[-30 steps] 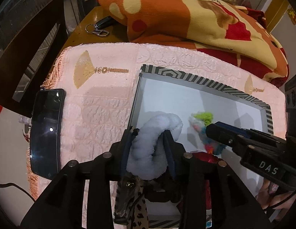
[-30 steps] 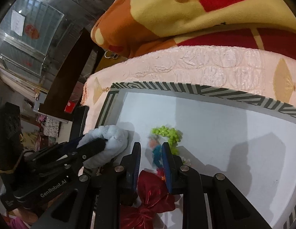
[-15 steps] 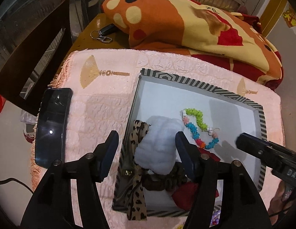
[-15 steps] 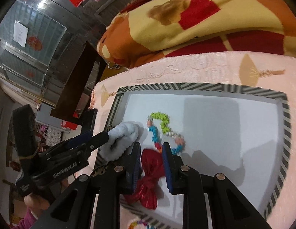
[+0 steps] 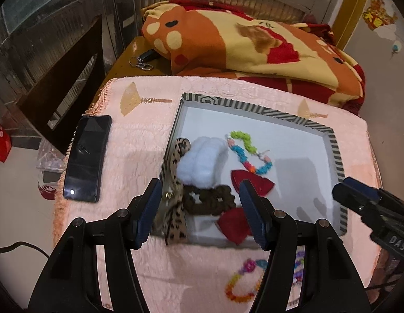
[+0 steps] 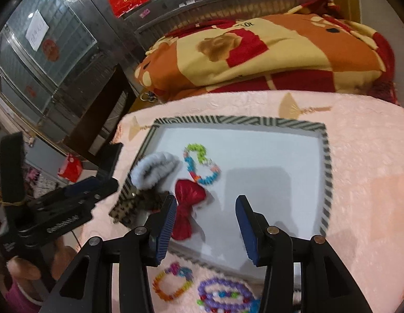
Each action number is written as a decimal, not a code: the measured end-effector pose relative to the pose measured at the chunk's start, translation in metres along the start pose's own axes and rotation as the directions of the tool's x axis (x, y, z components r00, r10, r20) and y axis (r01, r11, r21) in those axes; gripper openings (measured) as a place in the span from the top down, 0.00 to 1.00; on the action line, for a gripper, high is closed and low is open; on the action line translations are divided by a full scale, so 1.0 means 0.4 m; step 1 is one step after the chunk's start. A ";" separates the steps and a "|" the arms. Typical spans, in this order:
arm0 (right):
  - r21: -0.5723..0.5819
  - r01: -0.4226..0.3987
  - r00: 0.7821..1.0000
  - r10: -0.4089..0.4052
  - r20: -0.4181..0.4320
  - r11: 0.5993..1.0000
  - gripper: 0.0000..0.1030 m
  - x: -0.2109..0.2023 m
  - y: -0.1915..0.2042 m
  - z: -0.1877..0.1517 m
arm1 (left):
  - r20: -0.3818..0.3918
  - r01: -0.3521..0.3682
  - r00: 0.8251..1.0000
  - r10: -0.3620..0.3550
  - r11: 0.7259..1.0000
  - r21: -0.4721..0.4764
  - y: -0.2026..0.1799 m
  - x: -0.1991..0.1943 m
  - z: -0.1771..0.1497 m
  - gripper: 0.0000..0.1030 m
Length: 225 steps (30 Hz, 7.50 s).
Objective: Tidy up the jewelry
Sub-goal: 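Open both tools to drop the scrunchie and bracelet into the tray, then withdraw both tools back from the tray toward the remaining jewelry, then grasp the rainbow beaded bracelet with the left tool while the right tool grasps the grey braided bracelet, then carry both bracelets over the tray and lower them inside, then open both tools to release the bracelets into the tray and withdraw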
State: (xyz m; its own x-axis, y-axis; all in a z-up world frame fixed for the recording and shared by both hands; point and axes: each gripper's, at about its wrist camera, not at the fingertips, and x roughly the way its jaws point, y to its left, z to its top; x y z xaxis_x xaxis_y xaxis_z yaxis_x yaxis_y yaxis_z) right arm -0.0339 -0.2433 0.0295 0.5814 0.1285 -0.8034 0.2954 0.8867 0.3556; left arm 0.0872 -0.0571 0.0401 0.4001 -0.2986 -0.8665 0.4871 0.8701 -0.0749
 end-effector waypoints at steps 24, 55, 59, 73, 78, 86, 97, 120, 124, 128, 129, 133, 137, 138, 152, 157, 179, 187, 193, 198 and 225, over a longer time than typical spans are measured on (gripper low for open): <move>0.046 0.155 0.987 -0.157 0.044 0.987 0.44 -0.136 0.028 -0.256 | 0.046 0.025 0.999 -0.029 0.996 0.086 -0.080 -0.130 -0.215 0.40; 0.151 0.223 0.972 -0.232 0.047 0.963 0.37 -0.225 -0.041 -0.381 | 0.006 0.080 0.997 -0.082 0.977 0.197 -0.193 -0.142 -0.315 0.40; 0.151 0.222 0.972 -0.231 0.041 0.963 0.37 -0.222 -0.048 -0.383 | 0.002 0.079 0.997 -0.081 0.977 0.199 -0.202 -0.138 -0.317 0.40; 0.149 0.216 0.976 -0.220 0.007 0.965 0.36 -0.202 -0.068 -0.392 | -0.023 0.072 0.997 -0.069 0.979 0.193 -0.205 -0.117 -0.322 0.40; 0.143 0.214 0.977 -0.214 -0.013 0.966 0.37 -0.189 -0.073 -0.395 | -0.039 0.070 0.997 -0.064 0.980 0.188 -0.197 -0.105 -0.323 0.40; 0.123 0.209 0.978 -0.207 -0.032 0.970 0.37 -0.171 -0.102 -0.415 | -0.057 0.092 0.995 -0.084 0.983 0.158 -0.118 -0.089 -0.323 0.40; 0.038 0.122 0.988 -0.118 -0.098 0.992 0.56 -0.072 -0.090 -0.467 | -0.168 0.091 0.983 -0.074 0.991 0.094 0.005 -0.003 -0.348 0.40; -0.083 0.178 0.977 -0.186 -0.102 0.980 0.82 0.012 -0.095 -0.464 | -0.254 0.024 0.967 0.009 0.992 0.126 -0.077 0.118 -0.355 0.55; -0.079 0.164 0.980 -0.171 -0.100 0.983 0.85 0.008 -0.095 -0.465 | -0.243 0.033 0.970 -0.001 0.991 0.129 -0.058 0.111 -0.351 0.90; -0.103 0.143 0.985 -0.151 -0.084 0.984 0.92 -0.001 -0.074 -0.458 | -0.271 0.078 0.962 -0.046 0.991 0.105 -0.028 0.100 -0.341 0.92; -0.109 0.134 0.987 -0.143 -0.077 0.985 0.92 -0.009 -0.065 -0.454 | -0.267 0.087 0.962 -0.057 0.991 0.101 -0.024 0.091 -0.335 0.92; -0.143 0.127 0.990 -0.133 -0.036 0.982 0.92 -0.047 -0.034 -0.430 | -0.220 0.105 0.972 -0.078 0.988 0.116 -0.020 0.032 -0.295 0.92; -0.137 0.110 0.994 -0.112 -0.003 0.984 0.92 -0.079 -0.027 -0.396 | -0.177 0.127 0.979 -0.105 0.985 0.117 -0.027 -0.024 -0.253 0.92; -0.133 0.105 0.994 -0.106 0.003 0.986 0.92 -0.086 -0.027 -0.387 | -0.168 0.133 0.979 -0.112 0.984 0.120 -0.031 -0.039 -0.246 0.92; -0.114 0.102 0.991 -0.092 0.094 0.988 0.92 -0.136 -0.029 -0.250 | -0.042 0.108 0.994 -0.102 0.981 0.161 -0.082 -0.127 -0.094 0.92; -0.118 0.102 0.991 -0.090 0.100 0.988 0.92 -0.130 -0.036 -0.201 | -0.016 0.089 0.996 -0.088 0.980 0.177 -0.108 -0.124 -0.043 0.92; -0.127 0.095 0.994 -0.088 0.056 0.987 0.92 -0.035 -0.094 -0.040 | -0.034 0.011 0.999 -0.006 0.984 0.175 -0.172 -0.007 0.099 0.92; -0.124 0.084 0.996 -0.081 0.026 0.989 0.92 0.027 -0.111 0.024 | -0.076 0.017 0.997 -0.007 0.990 0.138 -0.161 0.051 0.172 0.92; -0.106 0.086 0.996 -0.086 0.001 0.991 0.92 0.042 -0.151 0.059 | -0.086 0.004 0.996 0.006 0.994 0.107 -0.148 0.089 0.205 0.92; -0.085 0.109 0.993 -0.113 -0.047 0.990 0.92 0.063 -0.191 0.062 | -0.112 0.014 0.994 -0.007 0.998 0.062 -0.114 0.147 0.233 0.92; 0.024 0.054 0.990 -0.050 -0.131 0.998 0.63 0.090 -0.189 -0.020 | -0.175 -0.056 0.984 0.036 0.992 -0.112 0.038 0.262 0.200 0.61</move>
State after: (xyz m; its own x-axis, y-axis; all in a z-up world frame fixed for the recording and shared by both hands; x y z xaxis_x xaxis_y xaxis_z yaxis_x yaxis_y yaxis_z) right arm -0.0412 -0.3022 -0.0301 0.4614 0.1406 -0.8760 0.3448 0.8813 0.3231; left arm 0.1988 -0.1065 -0.0125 0.2757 -0.1938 -0.9415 0.3742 0.9238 -0.0805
